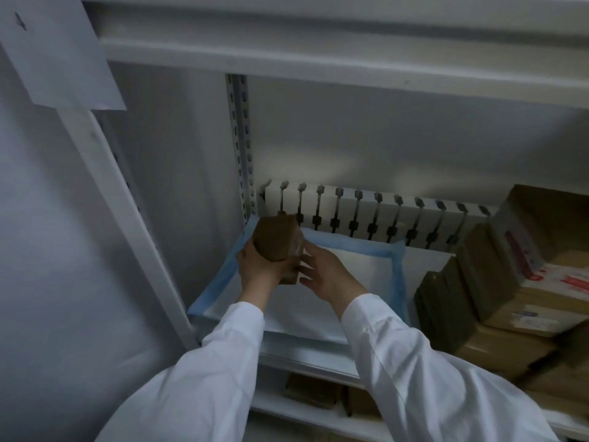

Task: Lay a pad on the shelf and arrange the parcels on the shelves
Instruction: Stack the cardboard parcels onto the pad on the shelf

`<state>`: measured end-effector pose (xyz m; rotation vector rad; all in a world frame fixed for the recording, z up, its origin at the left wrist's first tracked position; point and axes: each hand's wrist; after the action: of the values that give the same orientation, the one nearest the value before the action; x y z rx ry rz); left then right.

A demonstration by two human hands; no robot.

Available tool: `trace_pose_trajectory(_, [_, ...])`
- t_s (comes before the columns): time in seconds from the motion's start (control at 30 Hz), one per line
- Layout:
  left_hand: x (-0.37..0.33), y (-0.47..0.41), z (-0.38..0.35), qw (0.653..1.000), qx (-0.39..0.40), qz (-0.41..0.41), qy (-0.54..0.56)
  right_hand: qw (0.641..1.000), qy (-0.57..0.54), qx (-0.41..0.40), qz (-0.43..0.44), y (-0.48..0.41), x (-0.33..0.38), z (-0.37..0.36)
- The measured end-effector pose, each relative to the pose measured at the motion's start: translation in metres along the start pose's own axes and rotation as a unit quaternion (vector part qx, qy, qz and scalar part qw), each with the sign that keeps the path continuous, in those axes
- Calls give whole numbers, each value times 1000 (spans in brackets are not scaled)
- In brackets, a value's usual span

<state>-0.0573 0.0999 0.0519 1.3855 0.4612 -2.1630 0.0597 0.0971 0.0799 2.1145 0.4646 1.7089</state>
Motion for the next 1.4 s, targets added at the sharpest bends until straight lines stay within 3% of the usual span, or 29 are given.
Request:
trace_pose_trajectory(0.3, [15, -13, -15, 1000, 28, 5, 1, 994, 85, 50, 52, -31, -12, -18])
trace_pose_trajectory(0.47, [23, -23, -15, 998, -30, -45, -43, 987, 142, 30, 73, -48, -21, -25])
trace_pose_trajectory(0.8, [32, -31, -21, 997, -50, -29, 50, 982, 170, 71, 39, -50, -20, -22])
trace_pose_trajectory(0.9, [36, -32, -17, 996, -63, -13, 59, 966, 252, 53, 12, -51, -17, -20])
trace_pose_trajectory(1.0, [37, -34, -14, 998, -55, -4, 42, 947, 314, 64, -23, -48, -19, -16])
trace_pose_trajectory(1.17, [32, -39, -15, 999, -37, 14, 12, 946, 318, 48, -38, -48, -29, -7])
trace_pose_trajectory(1.4, [25, -33, -12, 994, -24, 44, -99, 948, 314, 42, 4, -40, -12, -5])
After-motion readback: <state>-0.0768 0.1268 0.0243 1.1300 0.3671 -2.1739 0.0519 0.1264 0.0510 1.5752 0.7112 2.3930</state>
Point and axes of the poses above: each hand's wrist, its own y-axis away from the middle knuckle, its own z-axis out of the back of the hand, x = y × z, and after that the axes turned 10 degrees about -x, right-handed
